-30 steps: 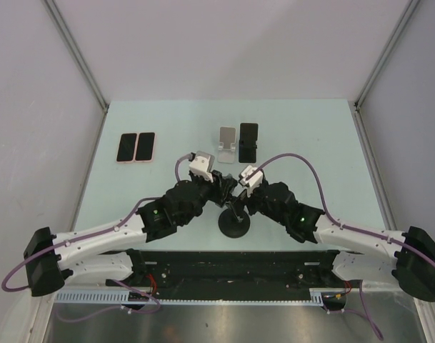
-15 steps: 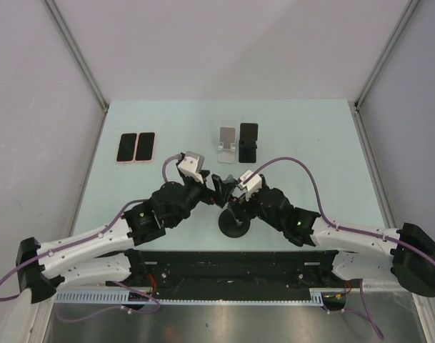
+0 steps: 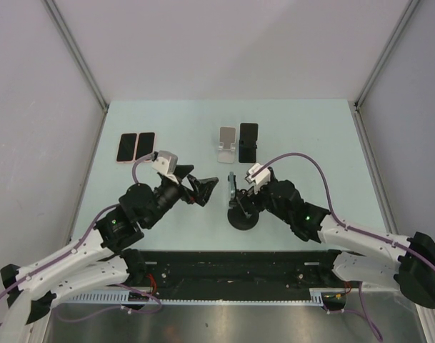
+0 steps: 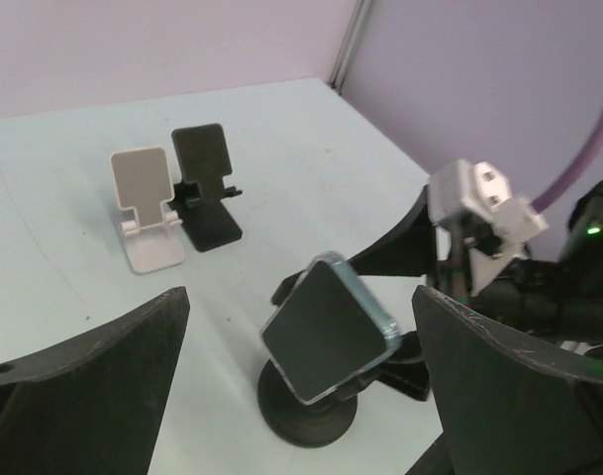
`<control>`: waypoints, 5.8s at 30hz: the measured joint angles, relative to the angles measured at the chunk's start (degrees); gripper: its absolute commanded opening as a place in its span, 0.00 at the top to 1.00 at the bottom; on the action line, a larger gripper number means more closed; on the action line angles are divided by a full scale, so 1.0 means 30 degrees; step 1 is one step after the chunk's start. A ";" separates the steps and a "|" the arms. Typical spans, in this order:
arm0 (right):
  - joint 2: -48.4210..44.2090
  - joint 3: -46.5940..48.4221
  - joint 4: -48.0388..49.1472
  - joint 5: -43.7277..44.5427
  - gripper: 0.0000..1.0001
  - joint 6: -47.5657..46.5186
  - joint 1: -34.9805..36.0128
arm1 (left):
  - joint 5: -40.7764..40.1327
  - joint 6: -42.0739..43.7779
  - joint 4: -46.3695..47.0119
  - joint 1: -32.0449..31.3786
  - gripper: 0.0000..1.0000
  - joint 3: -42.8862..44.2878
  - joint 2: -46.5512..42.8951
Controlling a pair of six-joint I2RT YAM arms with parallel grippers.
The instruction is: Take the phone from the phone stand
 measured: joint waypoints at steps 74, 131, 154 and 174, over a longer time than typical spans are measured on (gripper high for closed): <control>0.2273 0.9930 -1.1621 -1.0251 1.00 -0.4197 -0.1800 | 1.2779 0.9865 -0.4830 0.5180 0.02 0.1938 0.6994; 0.3002 1.0185 -1.1744 -1.1992 1.00 -0.5639 -0.1341 | 2.0524 1.2502 -0.4262 0.6513 0.51 0.2215 1.0120; 0.2812 1.0418 -1.2823 -1.2291 1.00 -0.6047 -0.1202 | 2.1303 1.2473 -0.4138 0.6484 1.00 0.1545 0.9100; 0.2317 1.0542 -1.3107 -1.2145 1.00 -0.6229 -0.1115 | 2.4574 1.2174 -0.3708 0.8145 0.99 0.1413 0.8925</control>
